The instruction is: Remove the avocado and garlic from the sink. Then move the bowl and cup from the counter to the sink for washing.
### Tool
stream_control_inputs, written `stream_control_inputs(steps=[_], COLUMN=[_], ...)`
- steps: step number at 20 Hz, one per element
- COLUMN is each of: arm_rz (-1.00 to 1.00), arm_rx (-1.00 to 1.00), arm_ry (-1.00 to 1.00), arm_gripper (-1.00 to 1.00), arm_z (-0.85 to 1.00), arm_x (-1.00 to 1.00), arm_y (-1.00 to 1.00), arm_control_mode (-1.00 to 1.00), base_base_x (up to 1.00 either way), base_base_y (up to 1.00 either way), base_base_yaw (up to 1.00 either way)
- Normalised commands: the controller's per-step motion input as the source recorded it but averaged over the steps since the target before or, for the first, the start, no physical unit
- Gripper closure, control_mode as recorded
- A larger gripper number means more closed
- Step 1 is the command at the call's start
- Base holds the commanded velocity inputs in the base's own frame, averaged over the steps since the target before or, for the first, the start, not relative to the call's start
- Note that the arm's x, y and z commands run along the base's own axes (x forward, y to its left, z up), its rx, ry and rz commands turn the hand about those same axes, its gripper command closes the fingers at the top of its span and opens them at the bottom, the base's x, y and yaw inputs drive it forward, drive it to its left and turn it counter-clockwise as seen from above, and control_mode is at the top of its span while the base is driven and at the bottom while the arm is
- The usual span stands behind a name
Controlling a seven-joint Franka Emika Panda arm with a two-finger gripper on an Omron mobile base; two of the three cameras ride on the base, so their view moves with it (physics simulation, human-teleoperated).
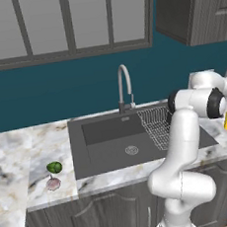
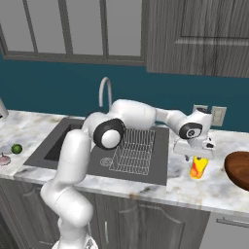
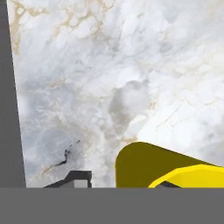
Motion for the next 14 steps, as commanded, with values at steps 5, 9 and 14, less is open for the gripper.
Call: stream_control_inputs(steps=[5,9,14], arm_rz=[-0.02,0.03,0.07], arm_rx=[-0.03,-0.06,-0.09], arm_ry=[0.0,0.0,0.0], arm_gripper=[1.0,1.0,1.0], arm_z=[-0.2,0.14,0.3], arm_x=[-0.05,-0.08,-0.15], arm_y=[0.26,0.31,0.3], arm_control_mode=[-1.0,-1.0,-1.0], base_base_x=[0.0,0.0,0.0], base_base_y=[0.0,0.0,0.0], base_base_yaw=[0.0,0.0,0.0])
